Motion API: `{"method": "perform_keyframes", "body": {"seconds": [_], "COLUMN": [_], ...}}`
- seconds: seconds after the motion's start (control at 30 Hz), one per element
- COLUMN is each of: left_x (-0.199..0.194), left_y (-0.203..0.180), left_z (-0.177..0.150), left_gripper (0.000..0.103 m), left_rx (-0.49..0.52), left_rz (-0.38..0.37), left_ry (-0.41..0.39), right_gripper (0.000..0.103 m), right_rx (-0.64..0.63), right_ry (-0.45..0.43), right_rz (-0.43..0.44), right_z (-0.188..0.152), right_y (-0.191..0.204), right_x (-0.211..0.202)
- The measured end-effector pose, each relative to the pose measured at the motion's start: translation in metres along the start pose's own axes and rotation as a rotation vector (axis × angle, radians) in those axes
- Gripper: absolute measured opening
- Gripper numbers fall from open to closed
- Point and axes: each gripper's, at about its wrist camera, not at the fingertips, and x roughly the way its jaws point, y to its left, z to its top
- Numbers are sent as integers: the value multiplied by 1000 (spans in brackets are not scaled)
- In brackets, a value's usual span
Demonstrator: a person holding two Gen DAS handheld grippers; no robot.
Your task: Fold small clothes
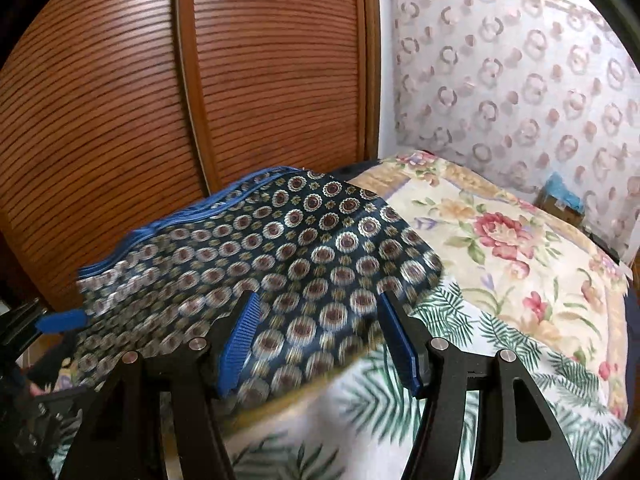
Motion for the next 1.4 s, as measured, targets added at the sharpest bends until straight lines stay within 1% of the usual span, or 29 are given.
{"method": "perform_keyframes", "body": {"seconds": [0.03,0.1,0.17,0.23,0.3,0.4,0.43,0.5,0.57,0.67,0.73,0.83,1.17,1.4], "left_x": [-7,-18,-25,-36,-46,-56,-61,-67,-71,-76,-80,-88,-116,-135], "left_y": [-5,-14,-19,-30,-38,-49,-54,-62,-69,-83,-93,-104,-138,-162], "left_z": [0,0,2,3,4,5,5,2,1,-2,-5,-9,-21,-18], "left_gripper": [83,94,97,97,97,98,98,98,98,98,98,98,98,98], "left_rx": [9,27,44,72,89,116,124,122,122,141,156,163,172,175], "left_rz": [-1,-2,9,22,14,2,-12,-59,-83,-84,-88,-118,-186,-196], "left_ry": [-14,-38,-55,-75,-95,-105,-111,-108,-103,-98,-106,-114,-128,-145], "right_gripper": [63,63,63,63,63,63,63,64,65,68,75,81,82,82], "right_rx": [2,8,19,26,32,50,45,52,54,69,84,100,200,235], "right_ry": [-11,-26,-38,-51,-62,-75,-65,-73,-80,-97,-113,-129,-170,-207], "right_rz": [-4,-7,-13,-23,-36,-62,-74,-96,-119,-143,-160,-205,-361,-429], "right_z": [-3,-10,-18,-29,-39,-57,-61,-74,-86,-103,-114,-130,-179,-193], "right_y": [2,6,9,13,15,20,21,26,34,44,51,63,95,106], "right_x": [-11,-32,-53,-73,-91,-120,-129,-149,-167,-199,-218,-241,-315,-361]}}
